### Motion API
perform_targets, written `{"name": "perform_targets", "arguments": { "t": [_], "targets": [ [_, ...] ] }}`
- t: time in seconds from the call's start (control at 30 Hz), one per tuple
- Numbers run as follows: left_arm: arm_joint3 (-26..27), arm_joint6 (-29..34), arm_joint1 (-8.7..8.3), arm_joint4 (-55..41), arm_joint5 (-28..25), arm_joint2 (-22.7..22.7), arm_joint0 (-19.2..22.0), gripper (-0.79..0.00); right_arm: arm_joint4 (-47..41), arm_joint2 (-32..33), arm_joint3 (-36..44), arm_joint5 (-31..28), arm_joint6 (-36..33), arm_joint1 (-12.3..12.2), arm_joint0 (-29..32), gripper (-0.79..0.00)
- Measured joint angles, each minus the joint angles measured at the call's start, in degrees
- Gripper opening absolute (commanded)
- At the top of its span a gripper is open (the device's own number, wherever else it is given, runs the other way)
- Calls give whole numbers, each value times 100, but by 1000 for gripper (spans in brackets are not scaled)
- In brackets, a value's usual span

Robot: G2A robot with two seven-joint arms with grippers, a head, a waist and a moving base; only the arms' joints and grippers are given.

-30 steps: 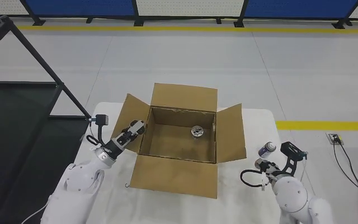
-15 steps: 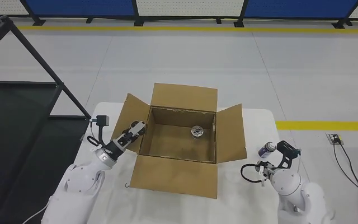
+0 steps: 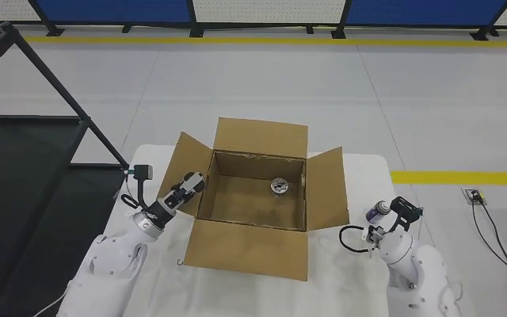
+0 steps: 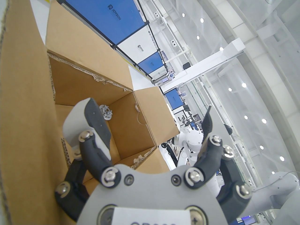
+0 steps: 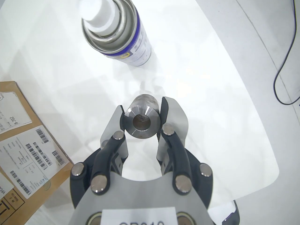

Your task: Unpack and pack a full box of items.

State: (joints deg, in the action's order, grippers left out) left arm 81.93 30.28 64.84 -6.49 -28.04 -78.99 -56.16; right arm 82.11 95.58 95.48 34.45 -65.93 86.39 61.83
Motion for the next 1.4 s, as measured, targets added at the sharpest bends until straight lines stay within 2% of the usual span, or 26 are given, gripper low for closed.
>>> {"name": "perform_targets", "arguments": {
  "t": [0.5, 0.57, 0.63, 0.73, 0.83, 0.93, 1.0, 1.07, 1.13, 1.23, 1.27, 1.33, 1.4],
  "targets": [
    [30, 2, -6, 29, -3, -29, -1, 0, -107, 49, -418, 102, 191, -20, -148, -785],
    [36, 2, -7, 30, 2, -33, -6, 0, -124, 47, -467, 104, 224, -23, -162, -733],
    [40, 4, -8, 30, 3, -36, -9, 0, -138, 51, -497, 107, 245, -26, -173, -622],
    [43, 5, -8, 29, 3, -38, -15, 0, -175, 63, -535, 110, 272, -31, -182, -505],
    [47, 5, -9, 29, 1, -39, -21, 0, -188, 67, -560, 104, 285, -38, -190, -443],
    [53, -1, -10, 43, 7, -43, -27, 0, -219, 68, -563, 112, 310, -42, -200, -419],
    [62, -7, -11, 53, 6, -47, -33, 0, -246, 70, -553, 114, 342, -45, -206, -299],
    [73, -18, -12, 53, 6, -53, -40, 0, -289, 74, -531, 109, 380, -47, -215, -289],
    [94, -24, -14, 61, 8, -62, -49, 0, -387, 96, -463, 113, 474, -47, -216, -219],
    [119, -29, -18, 70, 14, -87, -67, 0, -520, 88, -233, 165, 706, -37, -173, -182],
    [127, -32, -21, 78, 18, -99, -75, 0, -620, 72, -42, 190, 872, -25, -126, -148],
    [138, -41, -23, 83, 27, -112, -88, 0, -856, 51, 331, 228, 1185, -1, -1, -18],
    [149, -52, -26, 97, 37, -126, -100, 0, -1083, -15, 812, 260, 1598, 27, 202, 0]
  ]
}}
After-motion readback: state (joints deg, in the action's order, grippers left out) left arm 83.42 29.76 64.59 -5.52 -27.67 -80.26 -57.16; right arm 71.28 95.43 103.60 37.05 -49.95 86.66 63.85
